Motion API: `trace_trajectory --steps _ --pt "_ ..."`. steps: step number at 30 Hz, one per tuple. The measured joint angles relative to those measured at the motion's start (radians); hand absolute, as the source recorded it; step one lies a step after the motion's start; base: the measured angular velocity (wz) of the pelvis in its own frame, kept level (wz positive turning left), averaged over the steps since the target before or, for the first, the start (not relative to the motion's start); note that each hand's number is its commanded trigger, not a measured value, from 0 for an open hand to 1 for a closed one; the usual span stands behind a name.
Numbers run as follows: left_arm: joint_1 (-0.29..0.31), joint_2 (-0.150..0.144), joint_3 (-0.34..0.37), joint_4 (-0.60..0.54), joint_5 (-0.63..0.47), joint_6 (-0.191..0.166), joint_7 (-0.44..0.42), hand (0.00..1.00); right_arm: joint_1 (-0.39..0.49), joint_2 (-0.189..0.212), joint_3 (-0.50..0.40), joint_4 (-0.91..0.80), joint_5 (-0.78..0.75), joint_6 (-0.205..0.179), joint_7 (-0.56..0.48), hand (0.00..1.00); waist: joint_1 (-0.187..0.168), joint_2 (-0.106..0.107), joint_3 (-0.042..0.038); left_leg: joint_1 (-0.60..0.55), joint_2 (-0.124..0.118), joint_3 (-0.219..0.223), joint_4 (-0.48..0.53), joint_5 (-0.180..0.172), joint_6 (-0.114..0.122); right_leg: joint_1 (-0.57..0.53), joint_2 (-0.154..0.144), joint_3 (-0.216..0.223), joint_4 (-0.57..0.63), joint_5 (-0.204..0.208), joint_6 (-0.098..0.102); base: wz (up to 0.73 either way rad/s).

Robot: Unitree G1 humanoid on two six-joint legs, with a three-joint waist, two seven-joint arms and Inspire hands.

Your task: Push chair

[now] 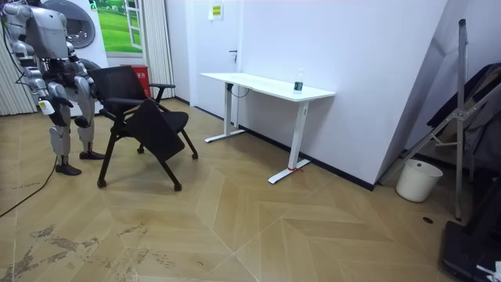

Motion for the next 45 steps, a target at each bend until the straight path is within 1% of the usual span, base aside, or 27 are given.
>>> trace_trajectory --steps 4,12,15,17,21,24,26,28,30,36,37,39,40,43,45 --pt "-0.001 -0.002 0.02 0.0 0.06 0.0 0.001 0.0 -0.001 0.002 -0.022 0.005 -0.03 0.0 0.01 0.0 -0.001 0.002 -0.0013 -0.002 0.001 -0.003 0.003 0.0 0.0 0.0 0.0 -0.003 0.001 0.0 0.0 0.01" --pt "0.001 -0.007 0.039 -0.001 0.079 0.0 0.022 0.0 -0.002 0.002 -0.031 0.004 -0.048 -0.003 -0.001 0.0 -0.001 0.005 -0.003 -0.005 -0.001 0.001 0.001 -0.001 0.001 -0.006 0.0 0.001 0.0 -0.001 0.001 -0.01" --pt "0.008 -0.009 0.05 -0.001 0.085 0.0 0.033 0.0 -0.002 0.003 -0.051 0.004 -0.062 -0.003 -0.006 0.0 -0.003 0.005 -0.0034 -0.004 -0.002 0.003 0.0 -0.001 0.001 -0.005 -0.002 0.001 0.0 -0.001 0.002 0.0" --pt "0.01 -0.009 0.056 -0.001 0.087 0.001 0.047 0.0 -0.002 0.003 -0.057 0.004 -0.063 -0.002 -0.019 0.0 -0.003 0.005 -0.0034 -0.003 -0.002 0.006 0.0 -0.001 0.001 -0.004 -0.002 0.0 0.0 -0.001 0.002 0.0" --pt "0.015 -0.011 0.078 -0.001 0.094 0.001 0.056 0.0 0.003 0.003 -0.059 0.004 -0.064 -0.002 -0.022 0.0 -0.006 -0.001 -0.0007 -0.004 -0.002 0.007 0.0 -0.001 0.001 -0.003 -0.002 -0.002 -0.001 -0.002 0.003 0.0" --pt "0.021 -0.012 0.101 -0.002 0.093 0.001 0.068 0.0 0.001 0.004 -0.071 0.003 -0.063 0.0 -0.022 0.0 -0.004 0.0 -0.0024 -0.004 -0.002 0.007 0.002 -0.002 0.003 -0.004 -0.002 -0.006 -0.001 -0.004 0.004 0.0" --pt "0.027 -0.014 0.121 -0.002 0.092 0.001 0.078 0.0 0.002 0.004 -0.075 0.003 -0.062 0.004 -0.023 0.0 -0.001 0.0 -0.0051 -0.004 -0.002 0.007 0.003 -0.002 0.003 -0.003 -0.002 -0.005 0.0 -0.004 0.004 0.0" --pt "0.031 -0.014 0.127 -0.002 0.092 0.001 0.091 0.0 0.008 0.004 -0.077 0.003 -0.065 0.005 -0.023 0.0 -0.001 0.001 -0.0066 -0.002 -0.002 0.007 0.004 -0.003 0.003 0.0 -0.003 -0.003 0.0 -0.003 0.004 0.0" --pt "0.033 -0.014 0.149 0.003 0.093 0.001 0.099 0.0 0.004 0.004 -0.08 0.004 -0.069 0.004 -0.022 0.0 0.002 0.001 -0.0069 0.0 -0.002 0.007 0.005 -0.003 0.004 0.002 -0.003 -0.003 0.001 -0.003 0.004 0.0" --pt "0.04 -0.008 0.187 0.033 0.093 0.001 0.15 0.0 0.01 -0.004 -0.117 0.008 -0.07 0.003 -0.02 0.0 -0.001 0.007 -0.0035 0.015 -0.002 0.007 0.003 -0.007 0.004 0.015 -0.003 -0.001 0.001 -0.004 0.004 0.0" --pt "0.04 -0.006 0.201 0.032 0.093 0.002 0.16 0.0 0.01 -0.004 -0.122 0.007 -0.071 0.003 -0.02 0.0 -0.001 0.012 -0.0056 0.015 -0.002 0.007 0.004 -0.007 0.004 0.016 -0.003 -0.002 0.001 -0.004 0.004 0.0" --pt "0.04 0.0 0.212 0.02 0.093 0.004 0.181 0.0 0.01 -0.005 -0.138 0.007 -0.071 0.005 -0.021 0.0 0.0 0.016 -0.0048 0.016 -0.002 0.008 0.004 -0.007 0.004 0.018 -0.003 -0.001 0.002 -0.004 0.004 0.0" --pt "0.038 0.001 0.239 0.005 0.093 0.005 0.191 0.0 0.007 -0.007 -0.148 0.007 -0.074 0.006 -0.022 0.0 0.0 0.019 -0.0038 0.018 -0.002 0.008 0.004 -0.007 0.004 0.019 -0.003 0.0 0.003 -0.004 0.004 0.0" --pt "0.022 0.011 0.28 -0.023 0.093 0.005 0.233 0.0 0.007 -0.01 -0.168 0.006 -0.091 0.006 -0.027 0.0 -0.001 0.025 -0.0015 0.022 -0.001 0.01 0.004 -0.009 0.005 0.025 -0.002 0.001 0.002 -0.004 0.004 0.0" --pt "0.004 0.023 0.284 -0.025 0.093 0.003 0.258 0.0 0.009 -0.01 -0.175 0.008 -0.101 0.006 -0.029 0.0 -0.001 0.029 -0.0014 0.025 0.001 0.011 0.006 -0.013 0.004 0.027 0.0 0.003 0.001 -0.004 0.004 0.0"
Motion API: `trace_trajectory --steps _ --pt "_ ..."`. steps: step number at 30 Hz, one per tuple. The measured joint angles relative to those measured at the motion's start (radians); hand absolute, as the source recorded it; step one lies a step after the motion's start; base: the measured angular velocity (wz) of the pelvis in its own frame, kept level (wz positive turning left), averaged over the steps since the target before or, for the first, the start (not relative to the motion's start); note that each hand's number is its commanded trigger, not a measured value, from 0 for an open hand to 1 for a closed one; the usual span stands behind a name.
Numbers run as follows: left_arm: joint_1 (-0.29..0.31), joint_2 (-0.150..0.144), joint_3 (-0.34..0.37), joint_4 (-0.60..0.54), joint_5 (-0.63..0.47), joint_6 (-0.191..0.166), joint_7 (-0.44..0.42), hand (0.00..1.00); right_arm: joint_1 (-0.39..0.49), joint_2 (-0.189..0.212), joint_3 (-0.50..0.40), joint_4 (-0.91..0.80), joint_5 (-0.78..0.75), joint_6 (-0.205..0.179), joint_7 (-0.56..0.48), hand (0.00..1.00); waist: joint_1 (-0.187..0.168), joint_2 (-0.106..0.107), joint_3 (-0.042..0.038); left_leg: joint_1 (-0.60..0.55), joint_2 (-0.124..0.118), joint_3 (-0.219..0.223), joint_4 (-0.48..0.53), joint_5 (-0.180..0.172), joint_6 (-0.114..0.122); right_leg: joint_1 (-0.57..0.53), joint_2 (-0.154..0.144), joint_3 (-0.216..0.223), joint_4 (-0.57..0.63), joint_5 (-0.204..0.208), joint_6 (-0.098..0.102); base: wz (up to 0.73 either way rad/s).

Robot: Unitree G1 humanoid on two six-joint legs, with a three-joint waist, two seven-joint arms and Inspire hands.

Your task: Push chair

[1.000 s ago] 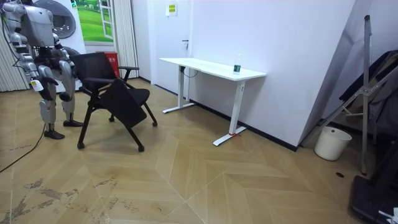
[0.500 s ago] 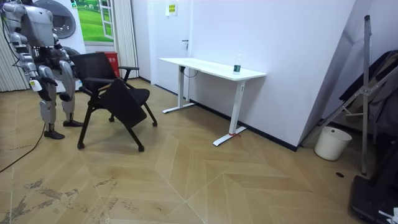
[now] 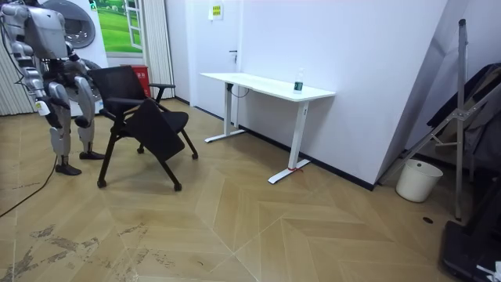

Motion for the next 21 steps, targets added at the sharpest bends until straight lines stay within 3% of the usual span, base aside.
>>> trace_trajectory --steps 3,12,14,18,21 --pt "-0.019 0.008 0.009 -0.036 0.013 0.0 0.04 0.0 -0.001 -0.005 -0.012 0.0 -0.008 -0.005 0.0 0.0 -0.012 0.013 0.0009 -0.001 0.0 -0.002 0.008 -0.006 0.0 0.004 0.001 0.002 0.0 0.0 0.0 0.0" --pt "-0.12 0.04 0.023 -0.208 0.238 -0.018 0.123 0.0 -0.009 -0.021 -0.049 -0.008 -0.071 -0.023 0.008 0.0 -0.041 0.042 -0.0025 -0.001 -0.001 -0.001 0.009 -0.006 0.0 0.002 0.001 0.012 0.0 0.0 0.0 0.0" --pt "-0.136 0.04 0.022 -0.299 0.322 -0.023 0.129 0.0 -0.024 -0.021 -0.05 0.0 -0.086 -0.023 0.009 0.0 -0.05 0.038 0.0 -0.001 -0.001 0.0 0.009 -0.006 0.0 0.002 0.001 0.017 0.0 0.0 0.0 0.0" --pt "-0.153 0.041 0.015 -0.398 0.472 -0.012 0.134 0.0 -0.03 -0.02 -0.045 0.009 -0.061 -0.022 0.031 0.0 -0.057 0.031 -0.0041 0.0 -0.001 0.007 0.002 -0.006 0.0 0.004 0.001 0.022 -0.001 0.0 0.0 -0.04" --pt "-0.167 0.045 -0.033 -0.476 0.593 0.004 0.133 0.0 -0.029 -0.019 -0.038 0.026 -0.047 -0.012 0.038 0.0 -0.063 0.031 -0.0048 -0.009 -0.002 0.0 0.007 -0.006 0.0 0.001 0.001 0.022 0.0 0.0 0.0 0.06"
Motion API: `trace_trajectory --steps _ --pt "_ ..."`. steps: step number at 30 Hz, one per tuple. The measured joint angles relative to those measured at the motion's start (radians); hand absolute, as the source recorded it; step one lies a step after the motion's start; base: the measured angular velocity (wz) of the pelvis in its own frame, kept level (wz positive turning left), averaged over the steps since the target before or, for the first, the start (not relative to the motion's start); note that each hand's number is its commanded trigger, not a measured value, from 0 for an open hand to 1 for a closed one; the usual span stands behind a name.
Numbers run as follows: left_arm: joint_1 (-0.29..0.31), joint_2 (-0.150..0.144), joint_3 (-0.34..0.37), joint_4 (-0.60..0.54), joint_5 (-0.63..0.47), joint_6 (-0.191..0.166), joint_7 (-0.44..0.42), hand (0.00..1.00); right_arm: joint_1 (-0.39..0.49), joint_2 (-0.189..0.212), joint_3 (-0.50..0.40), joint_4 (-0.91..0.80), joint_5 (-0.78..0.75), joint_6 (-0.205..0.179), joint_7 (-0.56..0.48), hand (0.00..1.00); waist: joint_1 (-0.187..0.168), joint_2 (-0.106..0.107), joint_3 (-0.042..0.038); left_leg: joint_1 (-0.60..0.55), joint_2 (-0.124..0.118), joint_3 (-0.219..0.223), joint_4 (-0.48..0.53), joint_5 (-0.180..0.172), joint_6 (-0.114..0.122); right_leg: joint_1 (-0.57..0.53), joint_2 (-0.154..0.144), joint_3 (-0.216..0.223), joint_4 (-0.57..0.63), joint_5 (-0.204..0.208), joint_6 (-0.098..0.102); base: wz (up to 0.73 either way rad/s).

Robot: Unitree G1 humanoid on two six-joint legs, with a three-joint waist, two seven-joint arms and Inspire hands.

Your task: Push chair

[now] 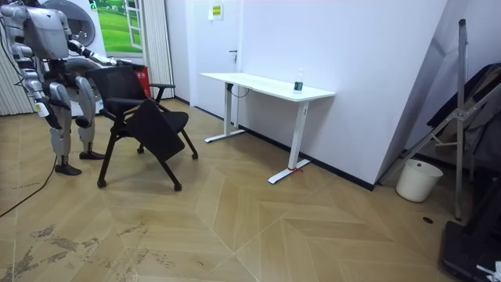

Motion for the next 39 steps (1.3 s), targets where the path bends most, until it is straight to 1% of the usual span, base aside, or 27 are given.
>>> trace_trajectory --steps 2,3,4,5,6,7,9,10,11,13,15,17,18,19,20,21,22,23,24,26,27,29,30,32,35,39 --pt "-0.008 0.002 -0.035 -0.053 0.031 0.008 -0.005 0.0 -0.001 0.0 0.0 0.0 0.002 0.0 0.001 0.0 -0.015 0.001 0.0 -0.001 0.001 0.0 0.001 0.0 0.0 -0.001 0.0 -0.002 0.0 0.0 0.0 0.0" --pt "-0.009 0.002 -0.042 -0.063 0.031 0.013 -0.007 0.0 -0.001 0.0 0.0 0.0 0.003 0.0 0.001 0.0 -0.015 0.002 -0.0005 -0.001 0.001 0.0 0.001 0.0 0.0 -0.001 0.0 -0.002 0.0 0.0 0.0 0.0" --pt "-0.017 0.006 -0.067 -0.072 0.032 0.024 -0.017 0.0 -0.001 -0.001 0.0 0.0 0.003 0.001 0.001 0.0 -0.023 0.005 -0.0022 -0.001 0.001 0.001 0.001 0.0 0.0 0.001 0.0 -0.001 0.0 0.0 -0.001 0.0" --pt "-0.03 0.01 -0.098 -0.072 0.033 0.035 -0.025 0.0 -0.005 -0.003 0.0 0.0 0.002 0.007 0.001 0.0 -0.026 0.007 -0.0029 -0.001 0.001 0.001 0.001 0.0 0.0 0.0 0.0 0.0 0.001 0.0 -0.001 0.0" --pt "-0.035 0.011 -0.111 -0.072 0.039 0.039 -0.03 0.0 -0.009 -0.004 0.0 0.002 0.002 0.012 0.001 0.0 -0.03 0.007 -0.0027 -0.001 0.001 0.001 0.001 0.0 0.0 0.0 0.0 0.0 0.001 0.0 -0.001 0.0" --pt "-0.044 0.013 -0.133 -0.073 0.049 0.046 -0.047 0.0 -0.019 -0.004 0.001 0.005 0.001 0.021 0.001 0.0 -0.041 0.007 -0.0028 -0.002 0.001 0.001 0.002 0.0 0.0 -0.001 0.0 0.0 0.003 0.0 -0.001 0.0" --pt "-0.052 0.014 -0.158 -0.082 0.076 0.058 -0.072 0.0 -0.026 -0.004 0.008 0.005 0.005 0.024 0.001 0.0 -0.044 0.007 -0.0023 -0.002 0.002 0.002 0.002 0.0 0.0 -0.003 0.002 0.01 0.004 0.001 -0.002 -0.02" --pt "-0.053 0.014 -0.175 -0.102 0.101 0.067 -0.09 0.0 -0.026 -0.003 0.02 0.005 0.004 0.024 0.0 0.0 -0.046 0.005 -0.0014 -0.003 0.003 0.003 0.001 0.0 0.0 -0.004 0.005 0.031 0.004 0.002 -0.003 -0.04" --pt "-0.053 0.014 -0.183 -0.125 0.131 0.068 -0.109 0.0 -0.026 -0.002 0.022 0.005 0.003 0.024 0.0 0.0 -0.047 0.004 -0.0002 -0.003 0.003 0.004 0.001 0.0 0.0 -0.006 0.008 0.053 0.003 0.002 -0.004 -0.04" --pt "-0.054 0.014 -0.185 -0.165 0.168 0.069 -0.136 0.0 -0.026 -0.001 0.022 0.004 0.004 0.024 0.0 0.0 -0.052 0.003 0.0003 -0.006 0.004 0.006 0.001 0.0 0.0 -0.009 0.01 0.059 0.003 0.003 -0.006 -0.05" --pt "-0.054 0.023 -0.196 -0.199 0.207 0.071 -0.161 0.0 -0.028 -0.001 0.021 0.013 0.003 0.023 0.002 0.0 -0.068 0.001 0.002 -0.006 0.004 0.007 0.0 0.0 0.0 -0.01 0.01 0.061 0.003 0.004 -0.006 -0.02" --pt "-0.054 0.055 -0.232 -0.252 0.246 0.084 -0.212 0.0 -0.034 -0.002 0.021 0.019 0.007 0.021 0.009 0.0 -0.078 0.005 0.0035 -0.006 0.004 0.007 0.001 0.0 0.0 -0.011 0.01 0.062 0.002 0.004 -0.006 0.0" --pt "-0.054 0.062 -0.245 -0.267 0.249 0.089 -0.227 0.0 -0.034 -0.003 0.021 0.019 0.006 0.021 0.012 0.0 -0.081 0.007 0.0042 -0.007 0.004 0.007 0.001 0.0 0.0 -0.011 0.01 0.062 0.002 0.004 -0.006 0.0" --pt "-0.054 0.077 -0.269 -0.297 0.255 0.096 -0.262 0.0 -0.037 -0.003 0.021 0.019 0.0 0.021 0.014 0.0 -0.089 0.009 0.0055 -0.011 0.003 0.005 0.003 0.0 0.0 -0.013 0.01 0.062 0.002 0.004 -0.006 0.06" --pt "-0.055 0.089 -0.288 -0.322 0.261 0.107 -0.297 0.0 -0.047 -0.004 0.021 0.019 -0.006 0.021 0.015 0.0 -0.098 0.016 0.0086 -0.015 0.003 0.003 0.004 0.0 0.0 -0.015 0.01 0.062 0.002 0.004 -0.006 0.05" --pt "-0.055 0.093 -0.297 -0.336 0.262 0.113 -0.318 0.0 -0.051 -0.006 0.021 0.018 -0.009 0.021 0.017 0.0 -0.099 0.02 0.0097 -0.019 0.003 0.003 0.007 0.0 0.0 -0.018 0.01 0.062 0.002 0.004 -0.006 0.0" --pt "-0.055 0.095 -0.309 -0.366 0.267 0.128 -0.364 0.0 -0.057 -0.01 0.021 0.018 -0.016 0.021 0.027 0.0 -0.11 0.026 0.012 -0.023 0.003 0.003 0.008 0.0 0.0 -0.022 0.01 0.064 0.003 0.004 -0.006 0.0" --pt "-0.056 0.098 -0.315 -0.392 0.285 0.143 -0.404 0.0 -0.059 -0.015 0.02 0.018 -0.018 0.022 0.036 0.0 -0.115 0.03 0.0126 -0.027 0.003 0.002 0.009 0.0 0.0 -0.026 0.01 0.063 0.003 0.004 -0.006 0.0" --pt "-0.056 0.104 -0.315 -0.402 0.29 0.147 -0.424 0.0 -0.06 -0.016 0.02 0.018 -0.019 0.022 0.038 0.0 -0.115 0.032 0.0125 -0.027 0.003 0.002 0.009 0.0 0.0 -0.027 0.01 0.064 0.003 0.004 -0.006 0.0" --pt "-0.056 0.132 -0.315 -0.437 0.291 0.157 -0.504 0.0 -0.07 -0.023 0.02 0.019 -0.033 0.023 0.048 0.0 -0.123 0.035 0.0111 -0.034 0.004 0.002 0.015 0.0 0.0 -0.03 0.01 0.064 0.003 0.004 -0.006 0.0" --pt "-0.056 0.136 -0.316 -0.452 0.291 0.161 -0.523 0.0 -0.073 -0.025 0.02 0.021 -0.034 0.023 0.048 0.0 -0.125 0.035 0.0114 -0.037 0.003 0.002 0.019 0.0 0.0 -0.031 0.01 0.062 0.002 0.004 -0.006 0.03" --pt "-0.057 0.167 -0.336 -0.517 0.291 0.18 -0.587 0.0 -0.091 -0.029 0.02 0.04 -0.04 0.025 0.047 0.0 -0.126 0.038 0.0107 -0.041 0.003 0.002 0.022 0.0 0.0 -0.034 0.009 0.062 0.003 0.005 -0.007 0.0" --pt "-0.057 0.173 -0.336 -0.539 0.291 0.183 -0.603 0.0 -0.094 -0.031 0.02 0.04 -0.04 0.025 0.046 0.0 -0.124 0.04 0.0104 -0.044 0.004 0.001 0.024 0.0 0.0 -0.036 0.009 0.062 0.003 0.005 -0.007 0.0" --pt "-0.071 0.2 -0.337 -0.606 0.291 0.191 -0.652 0.0 -0.105 -0.04 0.021 0.041 -0.04 0.025 0.044 0.0 -0.124 0.054 0.0116 -0.046 0.004 0.001 0.025 0.0 0.0 -0.039 0.009 0.062 0.003 0.007 -0.007 0.0" --pt "-0.077 0.205 -0.339 -0.621 0.292 0.196 -0.708 0.0 -0.108 -0.053 0.03 0.042 -0.038 0.023 0.031 0.0 -0.124 0.075 0.0123 -0.043 0.004 0.001 0.025 0.0 0.0 -0.037 0.009 0.064 0.003 0.008 -0.007 0.0" --pt "-0.085 0.206 -0.339 -0.645 0.294 0.212 -0.761 0.0 -0.106 -0.052 0.032 0.052 -0.034 0.023 0.02 0.0 -0.122 0.075 0.0133 -0.036 0.004 -0.001 0.024 0.0 0.0 -0.031 0.01 0.063 0.001 0.007 -0.007 0.0"
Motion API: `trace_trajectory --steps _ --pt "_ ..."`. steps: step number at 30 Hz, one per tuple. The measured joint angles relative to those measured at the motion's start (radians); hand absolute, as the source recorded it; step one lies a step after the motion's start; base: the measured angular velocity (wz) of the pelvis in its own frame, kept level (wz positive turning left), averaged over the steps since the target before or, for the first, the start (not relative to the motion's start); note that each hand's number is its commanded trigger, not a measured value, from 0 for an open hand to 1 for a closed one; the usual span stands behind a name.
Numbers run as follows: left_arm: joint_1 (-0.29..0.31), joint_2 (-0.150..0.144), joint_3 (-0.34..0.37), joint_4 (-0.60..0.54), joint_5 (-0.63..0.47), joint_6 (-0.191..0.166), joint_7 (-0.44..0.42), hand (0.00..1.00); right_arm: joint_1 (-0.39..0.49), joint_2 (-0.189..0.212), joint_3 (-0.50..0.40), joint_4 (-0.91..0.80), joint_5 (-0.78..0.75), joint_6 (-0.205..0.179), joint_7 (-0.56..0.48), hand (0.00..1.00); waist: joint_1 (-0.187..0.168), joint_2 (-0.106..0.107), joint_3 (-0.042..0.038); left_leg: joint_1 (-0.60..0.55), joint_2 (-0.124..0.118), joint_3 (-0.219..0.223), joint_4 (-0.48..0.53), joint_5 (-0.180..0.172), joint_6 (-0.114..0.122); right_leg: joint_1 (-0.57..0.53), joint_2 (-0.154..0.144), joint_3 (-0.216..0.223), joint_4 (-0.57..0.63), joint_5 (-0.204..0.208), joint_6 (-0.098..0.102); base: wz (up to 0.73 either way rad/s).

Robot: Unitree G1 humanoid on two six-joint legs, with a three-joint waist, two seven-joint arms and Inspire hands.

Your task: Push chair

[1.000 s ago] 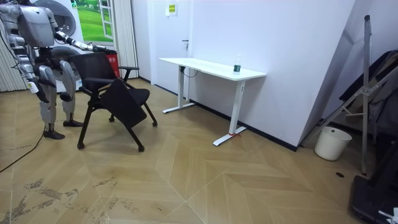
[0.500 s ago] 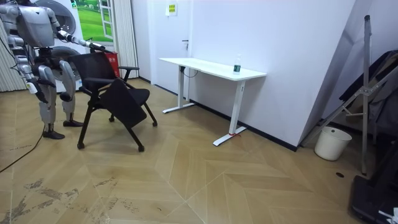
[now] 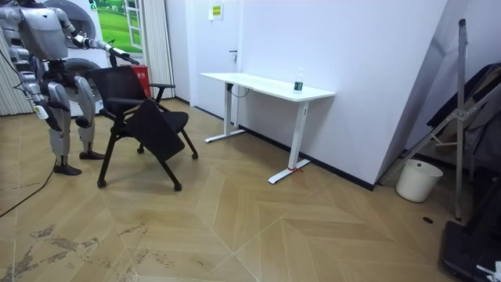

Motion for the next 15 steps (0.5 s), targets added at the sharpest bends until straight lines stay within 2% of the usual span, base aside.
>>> trace_trajectory --steps 8,12,15 --pt "0.0 0.0 0.0 -0.041 0.0 0.005 -0.086 0.0 0.0 0.001 0.006 0.001 0.008 0.0 -0.02 0.0 0.0 -0.001 0.0003 0.001 -0.001 0.0 0.001 0.0 0.0 -0.001 -0.001 0.001 -0.002 -0.001 0.001 0.0" --pt "0.0 0.0 0.0 -0.041 0.0 0.009 -0.088 0.0 -0.001 0.001 0.006 0.001 0.023 0.0 -0.024 0.0 0.0 -0.001 0.0006 0.001 -0.001 0.0 0.001 0.0 0.0 -0.002 -0.001 0.002 -0.003 -0.001 0.001 0.0" --pt "0.0 0.0 0.0 -0.041 0.001 0.01 -0.09 0.0 -0.002 0.001 0.006 0.001 0.028 0.0 -0.028 0.0 0.0 -0.006 0.0037 0.002 -0.001 0.001 0.0 0.0 0.0 -0.003 -0.001 0.007 -0.003 -0.001 0.001 -0.02"
